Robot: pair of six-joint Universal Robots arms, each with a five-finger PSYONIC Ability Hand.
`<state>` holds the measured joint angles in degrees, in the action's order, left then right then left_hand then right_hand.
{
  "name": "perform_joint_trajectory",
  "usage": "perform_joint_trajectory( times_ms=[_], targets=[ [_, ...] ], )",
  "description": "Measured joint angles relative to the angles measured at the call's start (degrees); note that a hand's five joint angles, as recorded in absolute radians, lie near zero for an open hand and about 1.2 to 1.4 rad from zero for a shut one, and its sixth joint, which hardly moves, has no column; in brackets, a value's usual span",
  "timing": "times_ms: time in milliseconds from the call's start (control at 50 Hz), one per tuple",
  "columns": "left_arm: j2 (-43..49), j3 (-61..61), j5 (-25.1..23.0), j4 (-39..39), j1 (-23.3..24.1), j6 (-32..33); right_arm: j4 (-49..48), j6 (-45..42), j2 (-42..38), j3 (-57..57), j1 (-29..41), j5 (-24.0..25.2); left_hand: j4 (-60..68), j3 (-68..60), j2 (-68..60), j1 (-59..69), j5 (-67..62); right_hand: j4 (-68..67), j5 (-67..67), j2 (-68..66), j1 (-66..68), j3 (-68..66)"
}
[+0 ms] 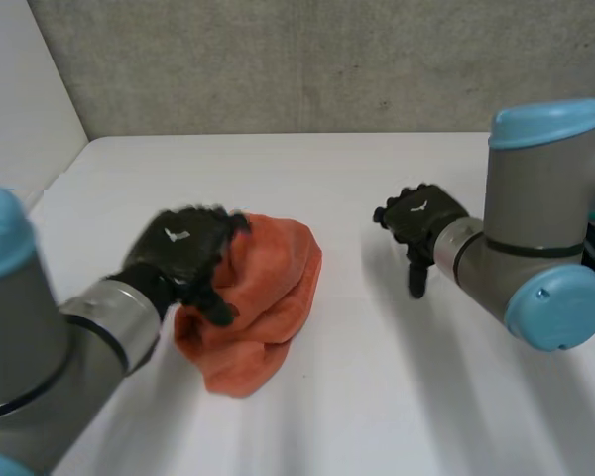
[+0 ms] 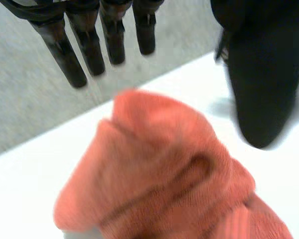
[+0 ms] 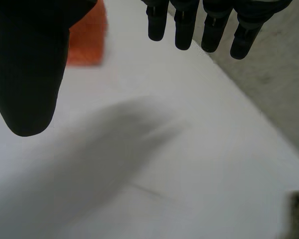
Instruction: Fold the laundry.
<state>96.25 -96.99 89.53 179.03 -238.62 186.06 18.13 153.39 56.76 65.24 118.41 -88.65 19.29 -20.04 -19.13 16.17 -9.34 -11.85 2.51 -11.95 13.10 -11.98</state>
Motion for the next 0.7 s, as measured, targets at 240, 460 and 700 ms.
perform_joint_trajectory(
  times_ms=[240,460,700],
  targets=[
    [2.9,11.6,-10.2,-3.2,-11.9,6.0,-3.8,35.6,-2.2,8.9,6.7,6.6,-7.4,7.8,7.4,-3.6,6.7,0.0,0.0,0.0,0.0,0.0],
    [29.7,34.6,-19.1,-15.2,-16.4,16.3,-11.1,42.9,-9.4,4.1,16.9,-1.8,-7.0,7.5,7.0,-3.3,6.5,0.0,0.0,0.0,0.0,0.0],
    [38.3,42.2,-16.4,-21.1,-14.6,21.5,-14.9,39.4,-14.8,-3.6,21.1,-11.5,49.0,-47.7,-49.0,44.3,-44.3,-54.4,52.7,-54.7,49.2,-54.0]
  ],
)
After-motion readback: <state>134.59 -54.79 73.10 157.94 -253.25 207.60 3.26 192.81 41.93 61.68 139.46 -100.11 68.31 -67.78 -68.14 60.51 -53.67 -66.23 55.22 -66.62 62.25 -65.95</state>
